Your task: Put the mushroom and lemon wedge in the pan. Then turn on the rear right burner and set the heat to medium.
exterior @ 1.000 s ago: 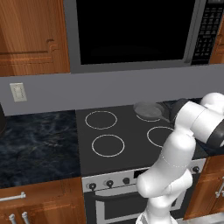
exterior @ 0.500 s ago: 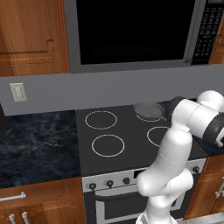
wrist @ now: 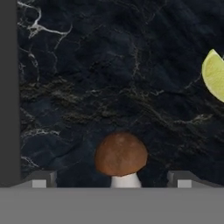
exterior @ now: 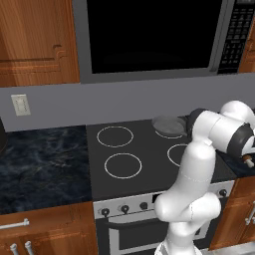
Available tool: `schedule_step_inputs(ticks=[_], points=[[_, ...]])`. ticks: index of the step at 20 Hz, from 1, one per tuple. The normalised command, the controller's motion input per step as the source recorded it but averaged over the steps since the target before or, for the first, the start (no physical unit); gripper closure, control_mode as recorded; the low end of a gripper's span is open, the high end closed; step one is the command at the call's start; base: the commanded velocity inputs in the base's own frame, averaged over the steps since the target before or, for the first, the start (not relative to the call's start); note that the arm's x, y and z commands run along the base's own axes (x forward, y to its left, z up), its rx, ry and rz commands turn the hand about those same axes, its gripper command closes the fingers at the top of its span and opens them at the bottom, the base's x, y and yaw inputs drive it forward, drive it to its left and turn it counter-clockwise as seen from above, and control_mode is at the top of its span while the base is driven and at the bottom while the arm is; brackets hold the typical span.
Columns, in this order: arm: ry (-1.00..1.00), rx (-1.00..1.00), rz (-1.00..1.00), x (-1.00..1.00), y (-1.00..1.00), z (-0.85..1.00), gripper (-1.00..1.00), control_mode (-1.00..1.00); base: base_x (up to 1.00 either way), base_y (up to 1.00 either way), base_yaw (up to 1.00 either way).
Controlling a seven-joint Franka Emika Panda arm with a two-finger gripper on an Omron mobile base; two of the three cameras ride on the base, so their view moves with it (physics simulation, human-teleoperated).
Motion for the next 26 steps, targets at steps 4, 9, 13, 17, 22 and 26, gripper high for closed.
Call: schedule_step_inputs(ticks=[4, 9, 13, 17, 22, 26], points=[[0.00, 0.00, 0.00, 0.00, -0.02, -0.19, -1.00, -1.00, 0.00, 0.00, 0.00], [0.00, 0.00, 0.00, 0.00, 0.00, -0.15, -1.00, -1.00, 0.00, 0.00, 0.00], [0.00, 0.00, 0.00, 0.00, 0.00, -0.18, -1.00, -1.00, 0.00, 0.00, 0.00], [0.00, 0.00, 0.00, 0.00, 0.00, -0.27, -1.00, -1.00, 0.00, 0.00, 0.00], [0.00, 0.00, 0.00, 0.00, 0.00, -0.28, -1.00, -1.00, 0.00, 0.00, 0.00], [-0.02, 0.00, 0.00, 0.00, -0.05, -0.17, -1.00, -1.00, 0.00, 0.00, 0.00]])
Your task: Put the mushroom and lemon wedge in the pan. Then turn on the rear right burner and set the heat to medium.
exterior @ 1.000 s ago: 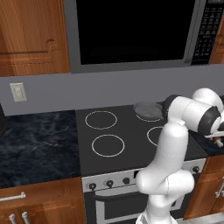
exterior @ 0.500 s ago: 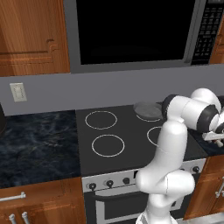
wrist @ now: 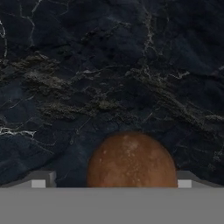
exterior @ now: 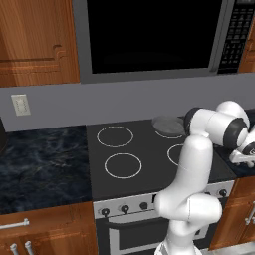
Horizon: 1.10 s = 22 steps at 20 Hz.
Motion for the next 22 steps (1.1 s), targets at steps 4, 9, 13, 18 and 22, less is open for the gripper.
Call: schedule_step_inputs(ticks=[4, 9, 13, 18, 22], points=[[-0.01, 0.00, 0.00, 0.00, -0.16, 0.00, -1.00, -1.00, 0.00, 0.00, 0.00], [0.00, 0.00, 0.00, 0.00, -0.07, 0.00, -1.00, -1.00, 0.00, 0.00, 0.00], [0.00, 0.00, 0.00, 0.00, 0.00, 0.00, -1.00, -1.00, 0.00, 0.00, 0.00], [0.00, 0.00, 0.00, -0.02, 0.00, 0.00, 1.00, -1.00, 0.00, 0.00, 0.00], [0.00, 0.00, 0.00, 0.00, 0.00, 0.00, 1.00, -1.00, 0.00, 0.00, 0.00]])
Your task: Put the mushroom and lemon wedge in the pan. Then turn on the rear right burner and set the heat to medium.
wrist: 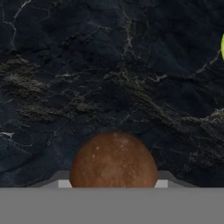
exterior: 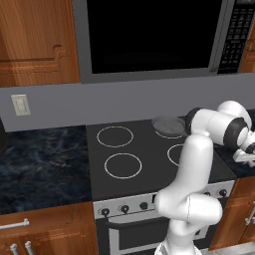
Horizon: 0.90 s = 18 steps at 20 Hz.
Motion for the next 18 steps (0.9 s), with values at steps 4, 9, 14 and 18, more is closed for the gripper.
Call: schedule_step_inputs(ticks=[4, 9, 14, 18], points=[[0.00, 0.00, 0.00, 0.00, 0.00, -0.04, 1.00, -1.00, 0.00, 0.00, 0.00], [0.05, 0.03, 0.00, -0.02, 0.06, -0.01, 1.00, -1.00, 0.00, 0.00, 0.00], [0.02, 0.01, 0.00, -0.06, 0.53, 0.25, 1.00, -1.00, 0.00, 0.00, 0.00], [0.00, 0.00, 0.00, 0.00, 0.54, 0.55, 1.00, -1.00, 0.00, 0.00, 0.00]])
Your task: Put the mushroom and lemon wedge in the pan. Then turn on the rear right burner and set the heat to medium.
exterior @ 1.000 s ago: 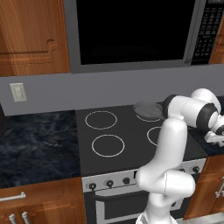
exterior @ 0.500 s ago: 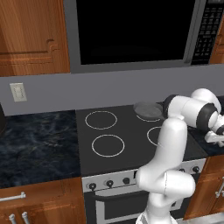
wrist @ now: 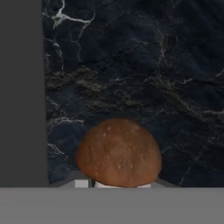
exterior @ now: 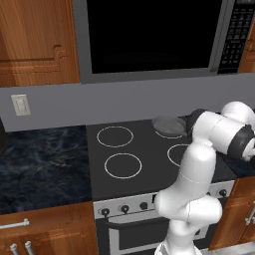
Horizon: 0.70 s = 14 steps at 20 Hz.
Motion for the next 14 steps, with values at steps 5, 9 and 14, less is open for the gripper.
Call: schedule_step_inputs(ticks=[5, 9, 14], points=[[0.00, 0.00, 0.00, 0.00, 0.39, 0.72, 1.00, -1.00, 0.00, 0.00, 0.00], [-0.03, 0.00, 0.00, 0.00, 0.29, 0.59, 1.00, -1.00, 0.00, 0.00, 0.00], [-0.10, 0.00, 0.00, 0.02, 0.54, 0.18, 1.00, -1.00, 0.00, 0.00, 0.00]])
